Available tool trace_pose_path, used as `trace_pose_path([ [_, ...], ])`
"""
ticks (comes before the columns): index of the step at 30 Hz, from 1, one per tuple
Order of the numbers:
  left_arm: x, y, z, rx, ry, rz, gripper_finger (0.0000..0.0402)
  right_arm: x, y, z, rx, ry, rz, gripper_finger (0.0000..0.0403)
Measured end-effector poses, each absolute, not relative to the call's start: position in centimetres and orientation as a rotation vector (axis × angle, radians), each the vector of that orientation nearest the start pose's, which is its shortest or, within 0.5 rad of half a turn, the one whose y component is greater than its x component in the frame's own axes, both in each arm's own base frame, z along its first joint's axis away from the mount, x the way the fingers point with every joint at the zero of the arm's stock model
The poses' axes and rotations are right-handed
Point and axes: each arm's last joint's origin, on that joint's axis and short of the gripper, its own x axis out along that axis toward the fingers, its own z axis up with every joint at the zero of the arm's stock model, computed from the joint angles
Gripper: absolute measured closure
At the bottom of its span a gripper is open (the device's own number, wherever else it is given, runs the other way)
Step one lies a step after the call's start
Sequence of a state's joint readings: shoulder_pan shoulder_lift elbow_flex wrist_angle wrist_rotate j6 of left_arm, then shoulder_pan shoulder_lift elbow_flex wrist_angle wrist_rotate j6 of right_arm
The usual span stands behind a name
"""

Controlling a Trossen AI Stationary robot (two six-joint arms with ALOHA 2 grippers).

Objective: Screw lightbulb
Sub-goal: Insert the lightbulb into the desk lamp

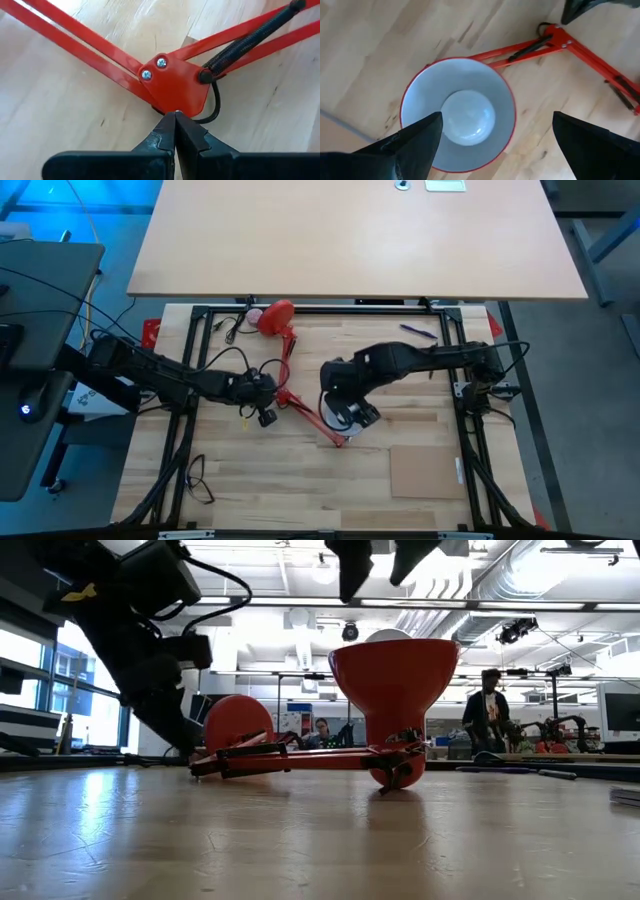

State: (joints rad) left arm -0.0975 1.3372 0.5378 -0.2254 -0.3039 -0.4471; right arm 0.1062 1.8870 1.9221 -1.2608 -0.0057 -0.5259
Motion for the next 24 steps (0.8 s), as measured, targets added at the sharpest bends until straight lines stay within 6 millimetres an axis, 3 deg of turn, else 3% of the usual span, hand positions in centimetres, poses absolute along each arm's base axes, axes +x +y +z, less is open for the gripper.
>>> trace_pose_path([
  [8, 23.7, -1.6, 16.8, 0.087, 0.881, 0.333, 0.0401, 37.4, 4.1, 34.0, -0.492, 1.170, 0.387, 0.0036],
  [17, 24.4, -0.5, 14.7, 0.216, 1.012, 0.209, 0.0401, 37.1, 4.4, 33.9, -0.442, 1.203, 0.353, 0.0036],
  [24, 25.5, -0.7, 13.7, 0.184, 0.970, 0.214, 0.0402, 37.1, 4.5, 33.9, -0.365, 1.213, 0.314, 0.0036],
])
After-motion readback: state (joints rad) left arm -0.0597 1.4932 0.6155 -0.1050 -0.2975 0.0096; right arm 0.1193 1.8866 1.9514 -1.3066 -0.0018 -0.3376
